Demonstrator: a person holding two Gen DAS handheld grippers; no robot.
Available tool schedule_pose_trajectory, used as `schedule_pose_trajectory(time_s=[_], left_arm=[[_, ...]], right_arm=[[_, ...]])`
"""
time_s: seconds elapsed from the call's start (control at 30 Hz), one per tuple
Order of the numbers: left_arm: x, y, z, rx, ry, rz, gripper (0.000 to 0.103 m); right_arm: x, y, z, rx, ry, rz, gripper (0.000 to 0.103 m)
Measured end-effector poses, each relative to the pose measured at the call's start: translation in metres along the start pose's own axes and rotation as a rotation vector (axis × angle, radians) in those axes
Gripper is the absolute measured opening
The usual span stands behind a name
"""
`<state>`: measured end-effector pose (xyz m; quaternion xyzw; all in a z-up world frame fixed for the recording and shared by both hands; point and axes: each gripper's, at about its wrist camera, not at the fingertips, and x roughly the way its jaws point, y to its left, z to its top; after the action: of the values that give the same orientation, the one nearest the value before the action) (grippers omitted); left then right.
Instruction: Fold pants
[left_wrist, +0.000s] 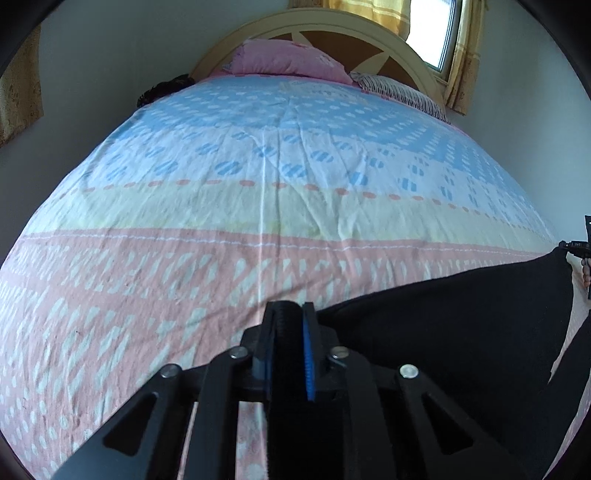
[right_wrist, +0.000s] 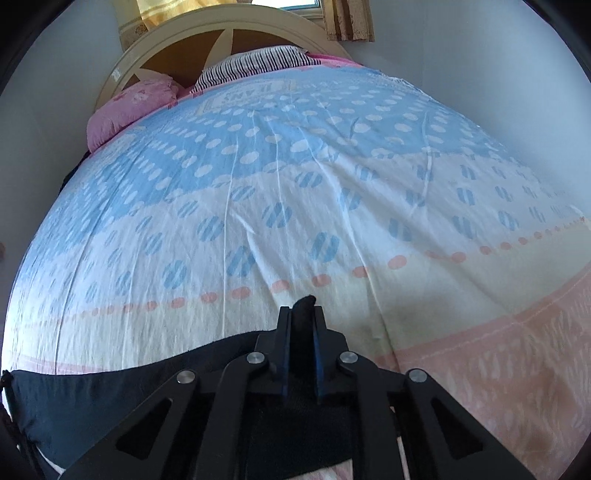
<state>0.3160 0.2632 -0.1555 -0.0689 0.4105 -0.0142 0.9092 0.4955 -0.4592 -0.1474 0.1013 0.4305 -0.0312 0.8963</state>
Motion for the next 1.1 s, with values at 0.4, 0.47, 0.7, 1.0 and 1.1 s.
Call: schedule_pose_trajectory(time_s=[0.4, 0.47, 0.7, 1.0, 1.1], left_arm=[[-0.081, 0.015, -0.018, -0.14, -0.235, -0.158, 0.012], [-0.093, 0.014, -0.025, -0.144, -0.252, -0.183, 0.012], [-0.124, 0.012, -0.051, -0.135, -0.31, -0.266, 0.012], [-0.133, 0.021, -0.102, -0.138, -0.293, -0.326, 0.012], [-0.129, 0.02, -0.115, -0.116, -0.269, -0.319, 0.012]], right_arm=[[-0.1, -0.033, -0.047, 0.056, -0.141, 0.069, 0.009], [-0.114, -0.039, -0.059, 0.067, -0.16, 0.076, 0.009], [-0.159, -0.071, -0.119, 0.097, -0.189, 0.119, 0.009], [-0.171, -0.094, -0.182, 0.092, -0.133, 0.083, 0.009], [-0.167, -0.095, -0.195, 0.084, -0.099, 0.056, 0.009]])
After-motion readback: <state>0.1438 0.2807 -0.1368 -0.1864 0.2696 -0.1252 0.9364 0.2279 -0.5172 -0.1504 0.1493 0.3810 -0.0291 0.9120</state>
